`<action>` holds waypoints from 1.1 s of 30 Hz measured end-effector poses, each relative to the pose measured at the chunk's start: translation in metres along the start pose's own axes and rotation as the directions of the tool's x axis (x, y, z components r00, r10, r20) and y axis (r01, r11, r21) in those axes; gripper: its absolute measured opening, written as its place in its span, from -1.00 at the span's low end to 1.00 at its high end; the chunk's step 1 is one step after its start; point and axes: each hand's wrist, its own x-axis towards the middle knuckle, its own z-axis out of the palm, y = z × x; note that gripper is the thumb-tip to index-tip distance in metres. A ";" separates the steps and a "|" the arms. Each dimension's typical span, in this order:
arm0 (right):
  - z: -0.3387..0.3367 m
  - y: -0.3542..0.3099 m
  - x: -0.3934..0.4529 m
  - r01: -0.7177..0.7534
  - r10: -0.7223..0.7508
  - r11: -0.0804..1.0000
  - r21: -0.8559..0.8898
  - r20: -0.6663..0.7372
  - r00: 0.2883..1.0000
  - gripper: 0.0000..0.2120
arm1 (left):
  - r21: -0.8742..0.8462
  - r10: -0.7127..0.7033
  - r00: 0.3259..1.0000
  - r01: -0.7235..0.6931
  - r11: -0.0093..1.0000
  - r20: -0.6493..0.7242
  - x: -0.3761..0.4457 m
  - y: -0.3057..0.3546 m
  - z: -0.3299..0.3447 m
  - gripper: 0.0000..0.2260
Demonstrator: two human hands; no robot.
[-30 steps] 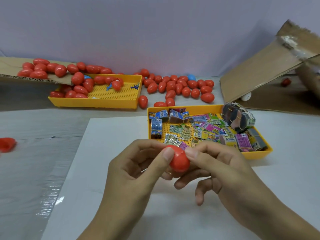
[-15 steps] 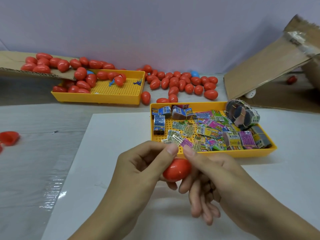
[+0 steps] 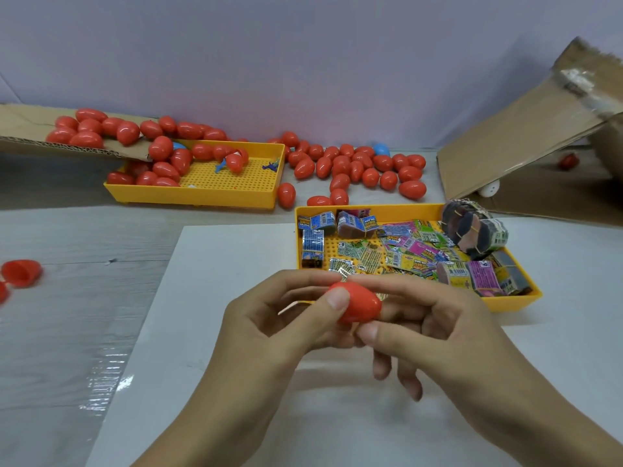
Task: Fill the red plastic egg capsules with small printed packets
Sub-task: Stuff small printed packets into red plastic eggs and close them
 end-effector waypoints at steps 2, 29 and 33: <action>0.000 -0.001 0.000 0.002 -0.001 0.999 0.045 -0.025 1.000 -0.66 | -0.003 0.030 0.999 -0.030 1.000 0.011 0.000 -0.001 -0.002 -0.71; -0.037 0.021 0.016 0.121 -0.260 0.369 -0.921 0.023 0.965 -0.40 | -0.076 0.157 0.976 -0.170 0.983 -0.153 0.013 0.003 -0.015 -0.71; -0.033 0.023 0.018 0.146 -0.282 0.276 -0.950 0.065 0.957 -0.64 | -0.060 0.157 0.979 -0.166 0.984 -0.134 0.011 0.001 -0.013 -0.71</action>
